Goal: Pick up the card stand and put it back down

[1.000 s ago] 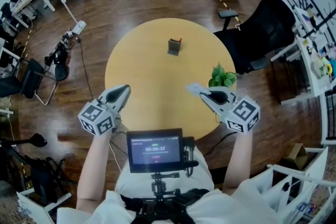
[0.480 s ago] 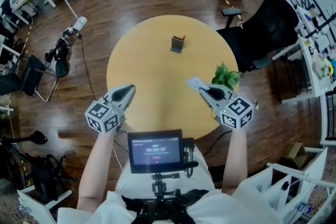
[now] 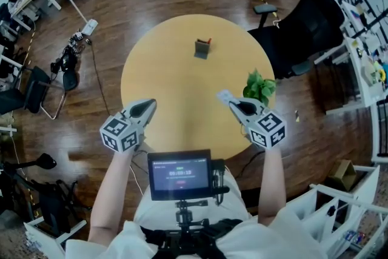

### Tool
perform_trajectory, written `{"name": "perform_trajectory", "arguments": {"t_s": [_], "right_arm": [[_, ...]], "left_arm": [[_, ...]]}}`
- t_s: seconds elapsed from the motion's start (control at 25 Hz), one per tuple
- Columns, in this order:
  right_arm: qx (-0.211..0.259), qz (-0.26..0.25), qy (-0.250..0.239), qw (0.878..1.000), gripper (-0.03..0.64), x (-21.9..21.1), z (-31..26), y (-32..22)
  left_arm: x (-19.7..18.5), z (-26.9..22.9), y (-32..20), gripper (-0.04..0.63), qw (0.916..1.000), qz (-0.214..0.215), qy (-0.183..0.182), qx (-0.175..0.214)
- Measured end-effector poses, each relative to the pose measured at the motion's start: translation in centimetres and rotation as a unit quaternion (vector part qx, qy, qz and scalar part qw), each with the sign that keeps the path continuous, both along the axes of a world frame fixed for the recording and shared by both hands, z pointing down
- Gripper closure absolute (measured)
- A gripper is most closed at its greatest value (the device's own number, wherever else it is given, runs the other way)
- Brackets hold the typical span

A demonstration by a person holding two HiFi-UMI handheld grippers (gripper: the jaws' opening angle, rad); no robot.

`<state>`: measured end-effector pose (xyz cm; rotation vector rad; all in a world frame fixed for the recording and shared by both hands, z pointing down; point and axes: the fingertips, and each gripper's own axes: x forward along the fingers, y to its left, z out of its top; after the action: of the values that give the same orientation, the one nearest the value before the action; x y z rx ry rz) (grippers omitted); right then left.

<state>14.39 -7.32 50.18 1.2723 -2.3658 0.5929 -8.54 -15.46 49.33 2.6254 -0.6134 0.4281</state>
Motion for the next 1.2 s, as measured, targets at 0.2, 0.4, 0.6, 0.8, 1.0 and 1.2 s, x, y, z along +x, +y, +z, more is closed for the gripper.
{"name": "perform_trajectory", "arguments": {"t_s": [0.2,0.4,0.6,0.8,1.0,1.2], "right_arm": [[-0.005,0.007,0.000,1.000,0.586,1.3,1.2,0.1],[-0.008,0.005,-0.002,1.000,0.586,2.0,2.2,0.2],[-0.013,0.000,-0.006,1.000,0.586,2.3,3.7,0.1],[-0.012,-0.002,-0.011,1.000,0.586,2.4,4.5,-0.3],[-0.022,-0.010,0.009,1.000,0.586,2.5,6.7,-0.4],[-0.039,-0.003,0.004,0.999,0.586,2.5,7.7,-0.4]], "left_arm": [[1.2,0.7,0.3,0.595,1.0000,0.003,-0.002,-0.007],[2.1,1.4,0.9,0.595,0.9999,0.002,-0.009,-0.011],[2.5,1.8,1.3,0.595,0.9999,-0.001,0.000,-0.010],[2.8,2.2,1.6,0.594,0.9988,-0.011,0.029,-0.038],[3.0,3.2,2.2,0.594,0.9977,-0.020,0.037,-0.054],[2.8,3.9,2.4,0.594,0.9960,-0.033,0.037,-0.074]]}}
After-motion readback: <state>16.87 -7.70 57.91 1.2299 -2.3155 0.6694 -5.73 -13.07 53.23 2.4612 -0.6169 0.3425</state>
